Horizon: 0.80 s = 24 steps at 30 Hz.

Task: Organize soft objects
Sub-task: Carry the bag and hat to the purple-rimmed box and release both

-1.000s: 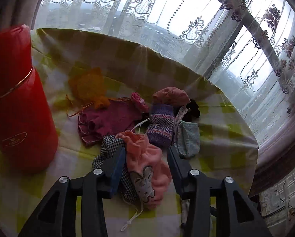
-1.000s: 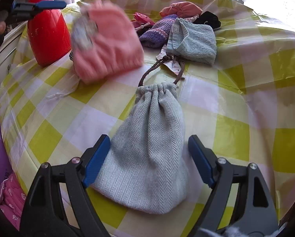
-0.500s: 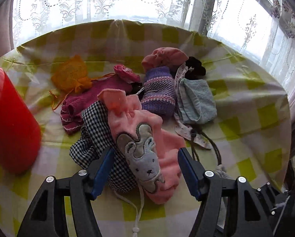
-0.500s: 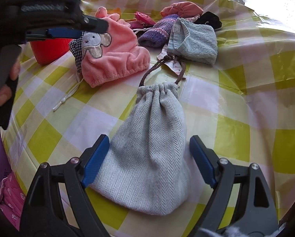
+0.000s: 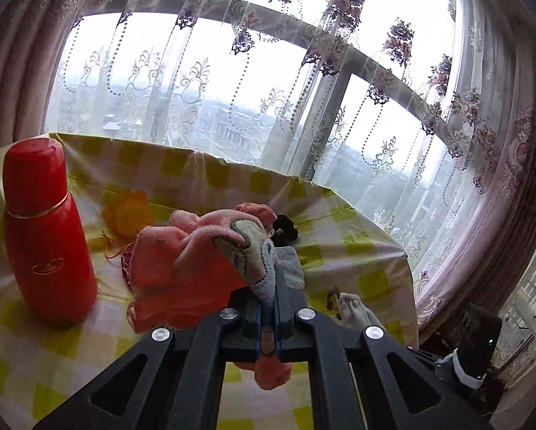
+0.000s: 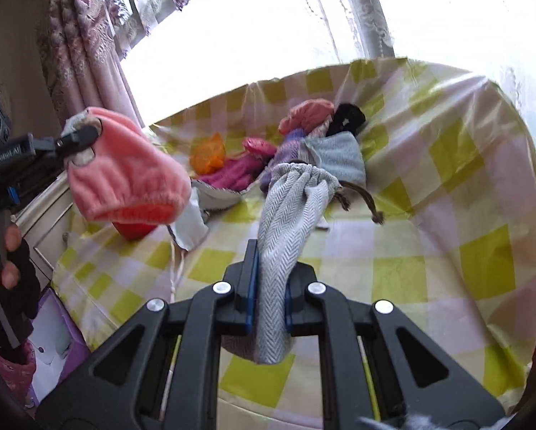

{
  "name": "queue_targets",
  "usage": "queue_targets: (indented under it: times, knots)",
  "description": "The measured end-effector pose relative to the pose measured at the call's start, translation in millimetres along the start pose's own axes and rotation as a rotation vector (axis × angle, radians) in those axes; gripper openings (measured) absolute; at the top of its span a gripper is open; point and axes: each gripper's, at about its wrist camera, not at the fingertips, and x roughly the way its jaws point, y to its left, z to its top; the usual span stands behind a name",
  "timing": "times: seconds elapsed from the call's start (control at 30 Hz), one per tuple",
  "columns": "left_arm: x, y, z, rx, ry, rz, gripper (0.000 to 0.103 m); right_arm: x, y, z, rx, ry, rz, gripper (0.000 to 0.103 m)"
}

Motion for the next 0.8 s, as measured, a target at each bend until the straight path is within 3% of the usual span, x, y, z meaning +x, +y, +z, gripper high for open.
queue_targets:
  times: [0.13,0.3,0.4,0.47,0.57,0.7,0.8]
  knots:
    - [-23.6,-5.8,13.9,0.013,-0.042,-0.049,0.005,-28.7,29.8,25.3,-0.071,-0.079,0.016,0.014]
    - [-44.2,-34.6,94.4,0.166,-0.138,-0.081,0.005,-40.1,50.2,31.8,-0.101,-0.101,0.027,0.014]
    - [-60.8,-46.3,121.7,0.173,-0.178,-0.129,0.005,-47.7,51.3,28.8,-0.083,-0.112,0.036,0.014]
    - [-69.1,-51.2,118.3,0.178,-0.199,-0.111,0.005,-54.6,51.2,30.7,-0.087,-0.121,0.034,0.014]
    - [-68.2,-54.3,92.2,0.196,-0.159,-0.039,0.005,-66.4,52.1,38.5,-0.091,-0.142,0.046,0.014]
    - [-62.3,-49.8,41.0,0.241,-0.047,0.104,0.005,-78.0,64.6,48.1,-0.115,-0.161,0.065,0.014]
    - [-60.3,-38.8,6.3,0.246,0.061,0.161,0.005,-79.5,79.9,49.0,-0.145,-0.157,0.083,0.014]
